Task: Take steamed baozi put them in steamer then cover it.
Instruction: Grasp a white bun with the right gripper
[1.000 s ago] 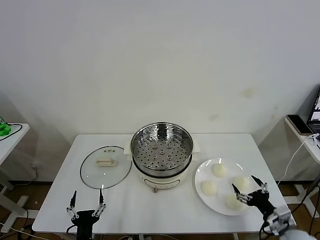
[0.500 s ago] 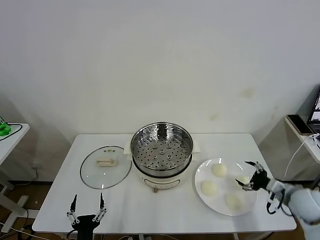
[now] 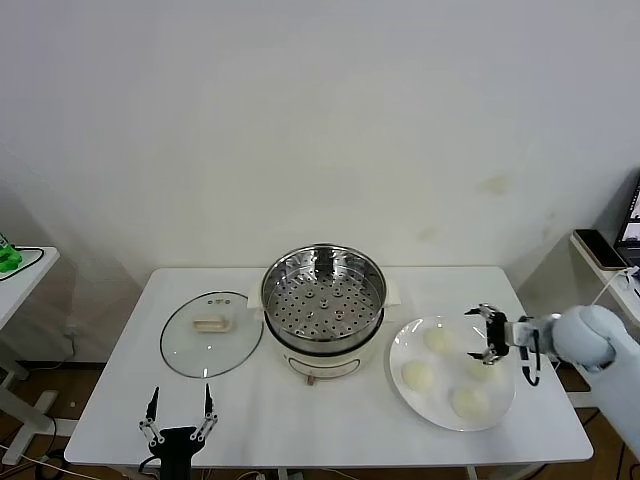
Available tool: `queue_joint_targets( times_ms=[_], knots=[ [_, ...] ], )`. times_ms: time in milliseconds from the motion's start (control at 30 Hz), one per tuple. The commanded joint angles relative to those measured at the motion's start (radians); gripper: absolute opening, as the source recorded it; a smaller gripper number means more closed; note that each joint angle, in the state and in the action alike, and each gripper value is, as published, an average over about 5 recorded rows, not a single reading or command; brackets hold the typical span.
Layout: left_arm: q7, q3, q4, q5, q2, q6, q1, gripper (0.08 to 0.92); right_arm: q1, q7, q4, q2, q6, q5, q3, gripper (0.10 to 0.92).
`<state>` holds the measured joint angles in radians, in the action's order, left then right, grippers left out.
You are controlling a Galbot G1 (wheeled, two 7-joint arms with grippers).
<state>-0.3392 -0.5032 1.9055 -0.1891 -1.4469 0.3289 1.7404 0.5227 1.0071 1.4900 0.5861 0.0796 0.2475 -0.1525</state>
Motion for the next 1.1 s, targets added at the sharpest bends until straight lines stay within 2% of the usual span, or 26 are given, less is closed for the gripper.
queue_joint_targets(
  times_ms=[33, 500, 867, 1100],
  knots=[
    [0.000, 0.002, -0.003, -0.002, 0.000, -0.001, -0.009, 0.823, -0.353, 0.092, -0.131, 0.001, 0.042, -0.094, -0.442, 0.823],
    [0.007, -0.001, -0.033, 0.004, -0.001, -0.011, -0.040, 0.823, -0.421, 0.025, -0.252, 0.136, 0.115, -0.075, -0.548, 0.823],
    [0.009, -0.005, -0.034, 0.008, -0.001, -0.010, -0.043, 0.823, -0.422, 0.028, -0.253, 0.137, 0.137, -0.070, -0.558, 0.818],
    [0.009, -0.004, -0.030, 0.008, -0.004, -0.009, -0.040, 0.823, -0.414, 0.017, -0.265, 0.157, 0.141, -0.058, -0.554, 0.774]
  ],
)
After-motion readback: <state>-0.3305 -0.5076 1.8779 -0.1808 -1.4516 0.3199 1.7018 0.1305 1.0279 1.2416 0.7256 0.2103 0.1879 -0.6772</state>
